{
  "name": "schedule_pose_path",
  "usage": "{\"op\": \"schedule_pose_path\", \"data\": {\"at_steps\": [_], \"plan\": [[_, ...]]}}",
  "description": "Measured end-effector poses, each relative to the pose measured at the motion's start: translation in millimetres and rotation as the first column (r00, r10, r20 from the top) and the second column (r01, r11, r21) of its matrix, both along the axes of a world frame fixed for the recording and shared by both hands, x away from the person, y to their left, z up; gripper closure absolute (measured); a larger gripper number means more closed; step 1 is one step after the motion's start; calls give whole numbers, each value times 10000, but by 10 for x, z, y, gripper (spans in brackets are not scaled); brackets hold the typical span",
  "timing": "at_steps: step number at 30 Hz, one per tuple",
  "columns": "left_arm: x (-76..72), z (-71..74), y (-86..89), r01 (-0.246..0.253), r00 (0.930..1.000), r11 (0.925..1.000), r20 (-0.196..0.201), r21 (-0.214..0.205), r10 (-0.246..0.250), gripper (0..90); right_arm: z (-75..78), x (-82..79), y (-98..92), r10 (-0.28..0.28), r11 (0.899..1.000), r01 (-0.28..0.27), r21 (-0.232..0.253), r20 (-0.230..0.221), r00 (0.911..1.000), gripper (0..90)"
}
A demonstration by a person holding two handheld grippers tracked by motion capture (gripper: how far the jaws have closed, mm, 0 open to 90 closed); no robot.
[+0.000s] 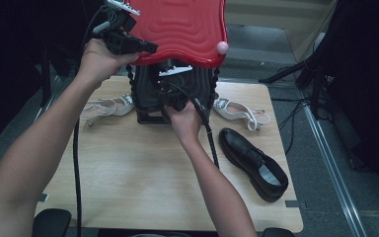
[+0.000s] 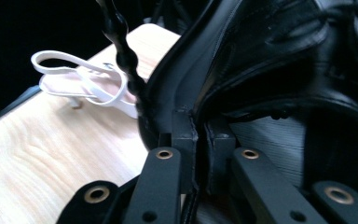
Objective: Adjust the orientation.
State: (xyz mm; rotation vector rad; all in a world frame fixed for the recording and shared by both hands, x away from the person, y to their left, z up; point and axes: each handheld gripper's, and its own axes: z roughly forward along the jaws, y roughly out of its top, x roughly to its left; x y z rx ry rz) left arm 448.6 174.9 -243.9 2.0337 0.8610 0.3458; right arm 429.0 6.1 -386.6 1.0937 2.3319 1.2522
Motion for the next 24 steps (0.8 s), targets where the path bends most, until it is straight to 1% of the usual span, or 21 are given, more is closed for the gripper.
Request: {"op": "schedule_pose_path", "data": {"at_steps": [1,2,4,5,6,7,8,10,11,12,13,15,17,18,19,20,21,22,23,24], "plan": [[-2,0,0,4,10000,10000,19,33,-4,900,-13,0,6,6,10000,-6,94,11,10000,820],[-1,0,0,36,10000,9999,71,114,-37,900,-12,-7,3,-33,9999,34,150,-35,10000,786],[-4,1,-9,-29,10000,9998,53,178,28,900,-12,-11,-2,-70,9999,71,155,-84,9999,724],[-4,1,-9,-29,10000,9998,53,178,28,900,-12,-11,-2,-70,9999,71,155,-84,9999,724],[-3,1,-9,-34,10000,9998,56,179,33,900,-8,-17,-11,-61,9998,62,191,-54,10000,706],[-1,-2,-12,-58,10000,9999,72,162,57,900,8,-35,-36,-51,9996,55,294,-149,9999,683],[-1,-2,-12,-58,10000,9999,72,162,57,900,8,-35,-36,-51,9996,55,294,-149,9999,683],[0,-7,-20,-143,9999,9998,41,140,142,900,47,-97,-76,108,9993,-105,367,-56,9999,676],[4,-8,-21,-132,9999,9998,39,152,131,900,64,-131,-92,114,9991,-115,412,39,9999,681],[7,-9,-23,-132,9999,9997,67,182,131,900,85,-170,-104,187,9988,-189,460,32,9998,687],[8,-9,-22,-122,9999,9997,68,202,121,900,104,-208,-119,250,9989,-254,386,106,9996,700],[8,-11,-25,-153,9999,9997,71,173,151,900,143,-298,-152,343,9986,-351,396,207,9992,734],[9,-12,-26,-158,9998,9997,77,174,157,900,172,-390,-198,542,9974,-554,453,265,9982,787],[9,-12,-27,-162,9998,9997,78,172,161,900,179,-427,-221,687,9966,-696,433,224,9974,844],[8,-12,-28,-171,9998,9997,82,167,169,900,182,-465,-243,824,9958,-830,397,157,9965,861],[8,-12,-28,-171,9998,9997,82,167,169,900,182,-465,-243,824,9958,-830,397,157,9965,861],[6,-14,-26,-160,9998,9997,104,182,159,900,168,-544,-295,1030,9940,-1033,371,96,9946,900],[6,-14,-26,-160,9998,9997,104,182,159,900,168,-544,-295,1030,9940,-1033,371,96,9946,900],[4,-18,-27,-174,9998,9997,126,144,173,900,126,-603,-348,1142,9931,-1141,251,-13,9935,900],[4,-18,-27,-174,9998,9997,126,144,173,900,126,-603,-348,1142,9931,-1141,251,-13,9935,900]]}}
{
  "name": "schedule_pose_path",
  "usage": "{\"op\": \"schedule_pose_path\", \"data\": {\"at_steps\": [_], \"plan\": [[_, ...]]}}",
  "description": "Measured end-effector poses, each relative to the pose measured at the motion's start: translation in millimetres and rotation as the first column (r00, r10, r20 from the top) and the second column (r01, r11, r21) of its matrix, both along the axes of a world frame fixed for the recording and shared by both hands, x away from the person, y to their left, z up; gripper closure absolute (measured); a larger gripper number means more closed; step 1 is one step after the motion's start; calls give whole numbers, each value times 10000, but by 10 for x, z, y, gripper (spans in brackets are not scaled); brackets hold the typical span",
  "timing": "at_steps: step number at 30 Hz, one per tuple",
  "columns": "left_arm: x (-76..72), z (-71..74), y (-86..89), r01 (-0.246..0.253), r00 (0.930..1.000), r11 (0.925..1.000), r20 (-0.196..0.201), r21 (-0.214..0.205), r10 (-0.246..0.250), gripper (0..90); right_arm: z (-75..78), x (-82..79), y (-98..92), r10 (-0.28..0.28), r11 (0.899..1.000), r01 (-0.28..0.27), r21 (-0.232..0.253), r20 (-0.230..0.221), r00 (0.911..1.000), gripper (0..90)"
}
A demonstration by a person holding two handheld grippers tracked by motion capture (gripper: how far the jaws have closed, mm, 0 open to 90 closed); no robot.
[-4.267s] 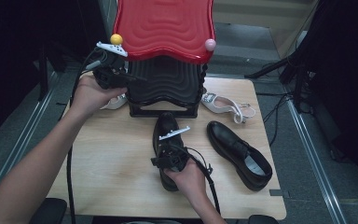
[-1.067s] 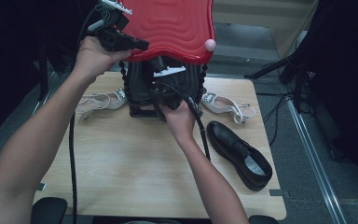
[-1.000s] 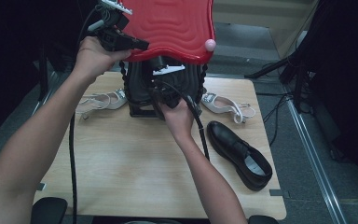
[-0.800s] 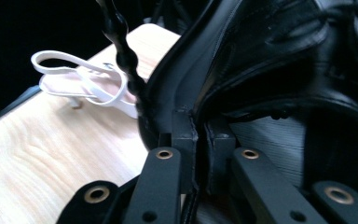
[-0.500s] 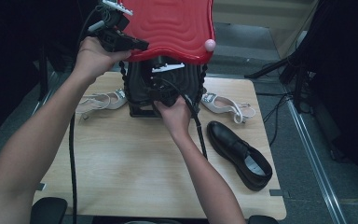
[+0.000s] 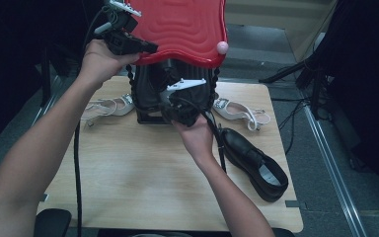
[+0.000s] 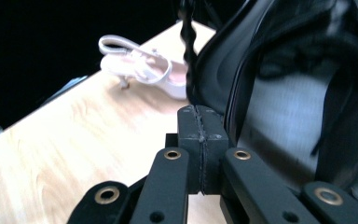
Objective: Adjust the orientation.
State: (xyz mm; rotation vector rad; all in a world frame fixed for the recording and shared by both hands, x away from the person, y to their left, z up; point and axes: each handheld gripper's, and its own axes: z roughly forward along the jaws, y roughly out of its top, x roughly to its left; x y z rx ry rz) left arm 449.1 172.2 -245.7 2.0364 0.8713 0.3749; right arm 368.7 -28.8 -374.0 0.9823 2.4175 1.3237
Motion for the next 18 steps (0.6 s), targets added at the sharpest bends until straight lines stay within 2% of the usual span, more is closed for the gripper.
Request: {"op": "schedule_pose_path", "data": {"at_steps": [3,8,13,15,18], "plan": [[-1,-3,0,-4,10000,10000,5,-35,4,900,-121,-87,-107,24,9997,-25,-241,-44,10000,900],[-2,-4,-1,-8,10000,10000,17,-34,8,900,-248,-114,-209,-34,9986,20,-532,-250,9997,900],[-6,-5,-1,-18,10000,10000,20,-55,18,900,-370,-53,-310,-355,9959,314,-848,-473,9982,900],[-5,-5,-3,-30,10000,10000,17,-46,30,900,-392,-10,-323,-480,9954,443,-847,-430,9979,900],[0,-7,1,-18,10000,10000,34,-60,19,900,-391,28,-328,-411,9970,368,-682,-624,9972,900]]}}
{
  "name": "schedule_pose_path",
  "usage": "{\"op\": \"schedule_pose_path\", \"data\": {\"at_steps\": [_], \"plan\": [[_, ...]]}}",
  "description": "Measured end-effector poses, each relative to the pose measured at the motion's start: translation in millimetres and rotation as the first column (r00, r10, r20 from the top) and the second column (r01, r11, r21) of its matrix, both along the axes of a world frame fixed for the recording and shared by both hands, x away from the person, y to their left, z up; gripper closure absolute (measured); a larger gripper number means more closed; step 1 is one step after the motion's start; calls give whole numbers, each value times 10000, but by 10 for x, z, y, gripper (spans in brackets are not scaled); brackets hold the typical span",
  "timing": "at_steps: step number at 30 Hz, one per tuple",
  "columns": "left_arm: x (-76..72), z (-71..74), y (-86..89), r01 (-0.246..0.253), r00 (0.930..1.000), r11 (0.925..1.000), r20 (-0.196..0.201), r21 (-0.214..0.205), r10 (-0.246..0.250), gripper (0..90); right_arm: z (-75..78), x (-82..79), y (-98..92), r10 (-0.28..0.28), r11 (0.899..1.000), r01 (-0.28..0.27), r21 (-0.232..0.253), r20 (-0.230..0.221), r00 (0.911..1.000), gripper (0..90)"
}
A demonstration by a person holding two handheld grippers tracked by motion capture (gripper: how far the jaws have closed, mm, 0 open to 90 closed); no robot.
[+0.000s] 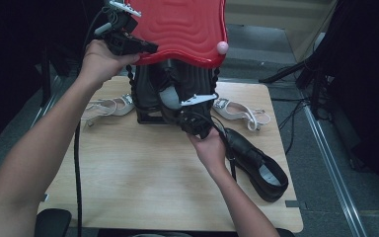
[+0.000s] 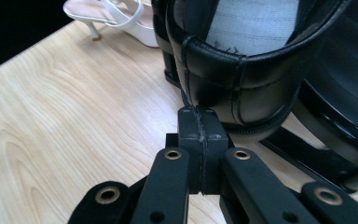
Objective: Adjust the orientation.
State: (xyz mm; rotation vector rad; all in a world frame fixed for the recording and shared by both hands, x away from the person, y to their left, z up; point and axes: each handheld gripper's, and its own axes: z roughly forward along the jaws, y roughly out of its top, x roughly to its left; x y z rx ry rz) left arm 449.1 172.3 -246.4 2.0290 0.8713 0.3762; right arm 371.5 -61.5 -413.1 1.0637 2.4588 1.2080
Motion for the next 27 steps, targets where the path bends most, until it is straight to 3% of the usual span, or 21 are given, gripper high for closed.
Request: {"op": "schedule_pose_path", "data": {"at_steps": [8,11,19,23,27], "plan": [[-8,-1,-6,-49,10000,10000,-9,-18,49,900,95,9,133,158,9995,-152,-267,195,9997,900],[-8,-4,-3,-32,10000,10000,29,-25,32,900,114,92,221,162,9998,-161,-68,48,9999,900],[-12,-5,-2,-26,10000,10000,49,-31,26,900,160,236,398,169,9997,-164,-187,274,9995,900],[-12,-7,-3,-32,10000,10000,68,-32,32,900,167,353,488,-38,9996,36,279,45,10000,900],[-17,-8,-4,-55,10000,10000,71,-38,55,900,157,420,571,-114,9982,107,585,101,9999,900]]}}
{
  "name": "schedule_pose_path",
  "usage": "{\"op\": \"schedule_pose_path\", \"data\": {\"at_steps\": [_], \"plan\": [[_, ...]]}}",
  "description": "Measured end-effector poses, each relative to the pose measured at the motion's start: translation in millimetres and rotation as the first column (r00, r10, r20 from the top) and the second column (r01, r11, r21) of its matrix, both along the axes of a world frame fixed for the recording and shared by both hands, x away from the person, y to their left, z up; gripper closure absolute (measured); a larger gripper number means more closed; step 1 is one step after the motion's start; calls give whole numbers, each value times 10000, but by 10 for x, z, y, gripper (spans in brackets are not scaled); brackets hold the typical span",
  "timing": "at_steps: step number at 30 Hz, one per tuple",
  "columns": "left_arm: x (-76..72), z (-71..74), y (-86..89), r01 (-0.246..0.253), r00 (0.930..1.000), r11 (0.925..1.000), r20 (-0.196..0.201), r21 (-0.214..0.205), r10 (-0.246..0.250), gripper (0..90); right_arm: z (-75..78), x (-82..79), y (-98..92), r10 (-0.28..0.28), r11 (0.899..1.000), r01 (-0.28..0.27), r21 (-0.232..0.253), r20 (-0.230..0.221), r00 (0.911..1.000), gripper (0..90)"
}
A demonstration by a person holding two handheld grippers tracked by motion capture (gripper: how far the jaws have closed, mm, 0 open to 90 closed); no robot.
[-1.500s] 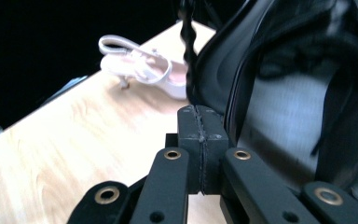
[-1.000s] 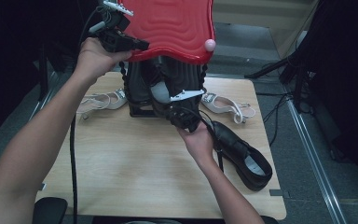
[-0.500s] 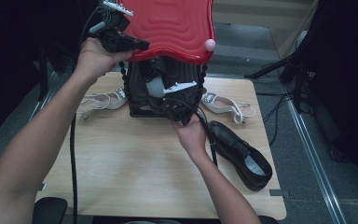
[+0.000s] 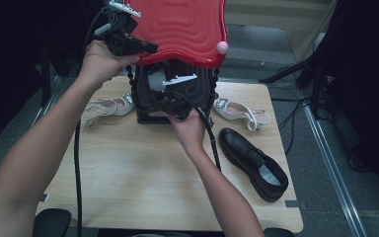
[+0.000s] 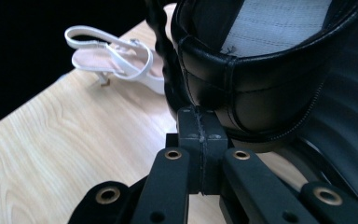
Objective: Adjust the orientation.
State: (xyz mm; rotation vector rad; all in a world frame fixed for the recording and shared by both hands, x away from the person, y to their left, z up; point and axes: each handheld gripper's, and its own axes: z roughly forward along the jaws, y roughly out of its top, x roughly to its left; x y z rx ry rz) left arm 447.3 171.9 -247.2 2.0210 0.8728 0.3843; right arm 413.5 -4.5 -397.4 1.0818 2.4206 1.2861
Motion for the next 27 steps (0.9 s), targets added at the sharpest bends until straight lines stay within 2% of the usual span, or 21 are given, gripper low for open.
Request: {"op": "schedule_pose_path", "data": {"at_steps": [4,7,11,14,16,17,20,22,24,26,27], "plan": [[0,-1,0,-7,10000,10000,2,-12,7,900,-11,57,59,-72,9999,71,141,51,10000,900],[4,0,0,-19,10000,10000,-5,-24,19,900,-27,126,128,-83,9995,89,310,-178,9998,900],[2,1,-1,-96,9999,9999,-38,-45,96,900,-47,157,200,64,9998,-59,193,-250,9997,900],[3,1,-4,-85,10000,10000,-21,-37,85,900,-74,166,204,74,9999,-69,134,-354,9993,900],[9,3,-3,-82,10000,10000,-20,-5,82,900,-87,159,181,176,9992,-164,352,-337,9993,900],[18,11,-5,-140,9998,9999,-151,-52,139,900,-77,146,166,152,9988,-137,468,-312,9994,900],[14,32,-11,-177,9998,9998,-116,27,177,861,-45,111,132,219,9980,-208,600,-177,9996,900],[16,67,0,-199,9996,9996,-212,-196,194,838,-14,64,95,427,9973,-416,609,-161,9990,871],[20,96,13,-185,9986,9989,-500,-436,163,762,6,-37,21,738,9957,-740,560,48,9973,855],[-28,133,21,-113,9991,9996,-420,-259,102,738,0,-100,-45,882,9938,-892,668,182,9959,821],[-60,149,30,6,9997,9998,-249,-204,-11,737,-6,-129,-83,945,9926,-963,736,277,9951,799]]}}
